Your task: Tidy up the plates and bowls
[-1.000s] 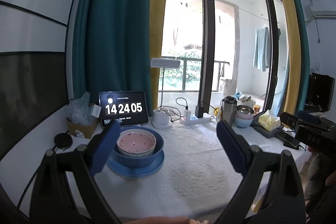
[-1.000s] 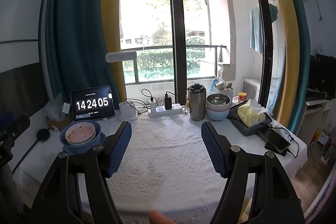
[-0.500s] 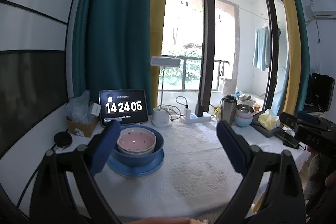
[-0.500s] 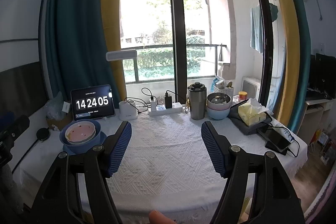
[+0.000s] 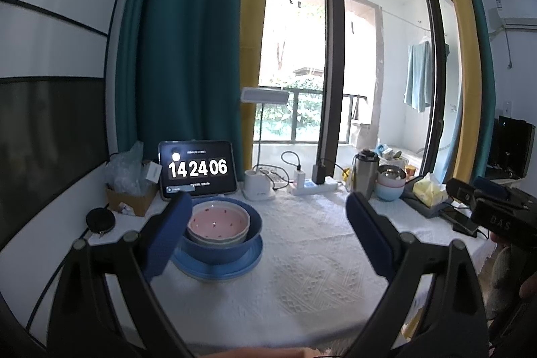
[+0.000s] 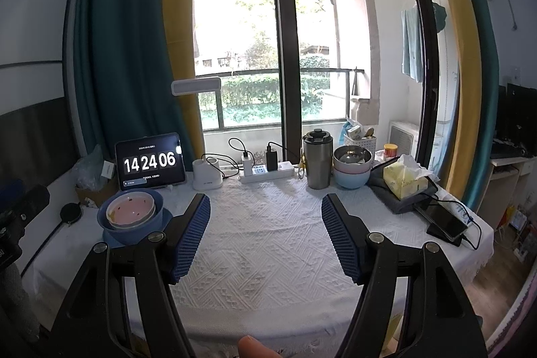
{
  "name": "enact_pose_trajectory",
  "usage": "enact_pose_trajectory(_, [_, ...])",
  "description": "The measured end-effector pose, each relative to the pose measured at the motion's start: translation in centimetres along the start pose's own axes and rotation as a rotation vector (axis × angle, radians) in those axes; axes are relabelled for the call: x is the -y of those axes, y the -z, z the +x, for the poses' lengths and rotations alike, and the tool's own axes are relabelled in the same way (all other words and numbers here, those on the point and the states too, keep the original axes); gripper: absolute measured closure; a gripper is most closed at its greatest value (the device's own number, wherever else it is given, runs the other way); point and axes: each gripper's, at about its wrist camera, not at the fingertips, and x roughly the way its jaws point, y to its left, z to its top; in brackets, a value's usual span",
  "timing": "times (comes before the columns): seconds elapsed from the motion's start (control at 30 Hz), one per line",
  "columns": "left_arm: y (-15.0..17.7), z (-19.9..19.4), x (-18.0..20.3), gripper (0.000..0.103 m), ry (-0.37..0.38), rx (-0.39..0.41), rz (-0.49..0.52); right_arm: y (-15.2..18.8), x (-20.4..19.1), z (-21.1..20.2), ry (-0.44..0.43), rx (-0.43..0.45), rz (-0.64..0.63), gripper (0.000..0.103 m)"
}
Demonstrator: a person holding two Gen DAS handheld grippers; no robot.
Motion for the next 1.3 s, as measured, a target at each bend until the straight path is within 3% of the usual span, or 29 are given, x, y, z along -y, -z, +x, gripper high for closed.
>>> enact_pose_trajectory(1.3, [0.49, 0.42, 0.19, 0.009, -0.014, -0.031, 0.002, 0.42, -0.14, 0.41, -0.007, -0.008, -0.009, 0.031])
